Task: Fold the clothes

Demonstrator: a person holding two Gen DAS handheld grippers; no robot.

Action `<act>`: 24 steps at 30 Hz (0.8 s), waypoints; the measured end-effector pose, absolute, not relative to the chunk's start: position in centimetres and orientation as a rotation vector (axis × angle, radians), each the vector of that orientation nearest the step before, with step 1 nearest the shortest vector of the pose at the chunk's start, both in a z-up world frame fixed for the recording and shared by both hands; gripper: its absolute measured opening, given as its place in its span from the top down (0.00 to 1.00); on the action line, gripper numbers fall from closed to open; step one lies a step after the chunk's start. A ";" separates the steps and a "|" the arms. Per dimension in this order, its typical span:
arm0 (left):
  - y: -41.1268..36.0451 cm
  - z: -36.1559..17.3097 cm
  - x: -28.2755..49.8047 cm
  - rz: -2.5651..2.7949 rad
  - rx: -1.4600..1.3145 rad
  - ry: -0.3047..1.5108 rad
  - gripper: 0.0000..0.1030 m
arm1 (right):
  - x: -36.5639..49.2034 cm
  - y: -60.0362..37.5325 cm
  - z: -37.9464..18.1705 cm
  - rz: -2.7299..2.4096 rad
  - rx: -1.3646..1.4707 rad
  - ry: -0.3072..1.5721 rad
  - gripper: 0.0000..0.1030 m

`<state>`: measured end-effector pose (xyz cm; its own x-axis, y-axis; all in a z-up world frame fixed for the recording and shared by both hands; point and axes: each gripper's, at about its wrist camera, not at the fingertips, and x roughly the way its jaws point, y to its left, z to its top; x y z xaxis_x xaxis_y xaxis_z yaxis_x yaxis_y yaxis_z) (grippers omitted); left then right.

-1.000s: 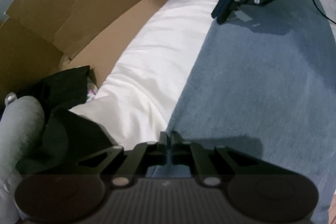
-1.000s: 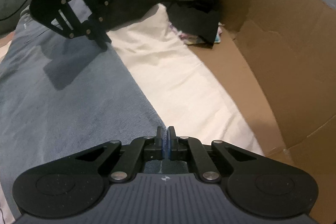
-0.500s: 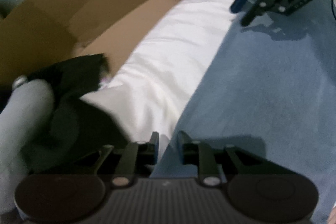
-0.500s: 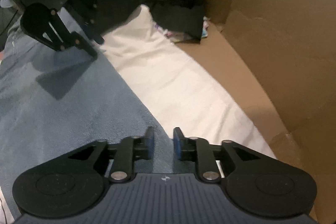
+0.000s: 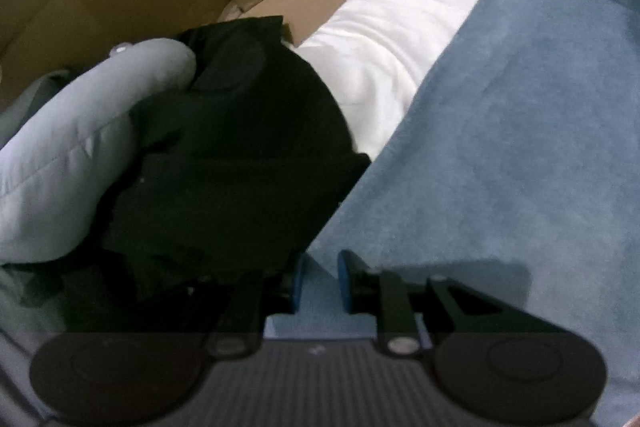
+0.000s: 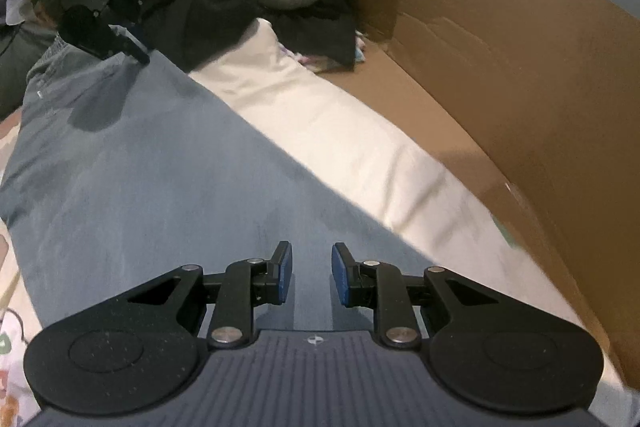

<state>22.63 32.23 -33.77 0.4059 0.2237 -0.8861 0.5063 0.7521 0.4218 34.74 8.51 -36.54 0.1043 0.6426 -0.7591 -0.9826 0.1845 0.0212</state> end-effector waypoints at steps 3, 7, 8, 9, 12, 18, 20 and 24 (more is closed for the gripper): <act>32.7 -34.3 22.6 -0.175 0.741 1.163 0.80 | 34.8 6.3 -36.6 1.254 -0.529 0.767 0.72; 33.1 -35.0 23.1 -0.158 0.716 1.166 0.78 | 34.9 3.7 -36.9 1.179 -0.475 0.819 0.72; 33.3 -34.9 23.1 -0.147 0.695 1.166 0.78 | 34.9 3.0 -37.0 1.160 -0.461 0.830 0.72; 33.4 -34.8 23.1 -0.132 0.684 1.164 0.75 | 34.9 2.5 -37.0 1.142 -0.451 0.838 0.72; 32.9 -34.2 22.3 -0.045 0.680 1.137 0.72 | 34.9 0.2 -36.7 1.092 -0.416 0.846 0.72; 34.3 -31.4 18.3 0.202 0.482 1.040 0.70 | 35.5 -5.8 -36.2 0.944 -0.317 0.877 0.69; 35.4 -31.0 16.8 0.291 0.411 1.017 0.69 | 35.9 -7.8 -36.4 0.877 -0.273 0.915 0.69; 37.7 -30.5 13.9 0.456 0.318 1.004 0.69 | 36.1 -10.9 -37.1 0.777 -0.256 0.948 0.69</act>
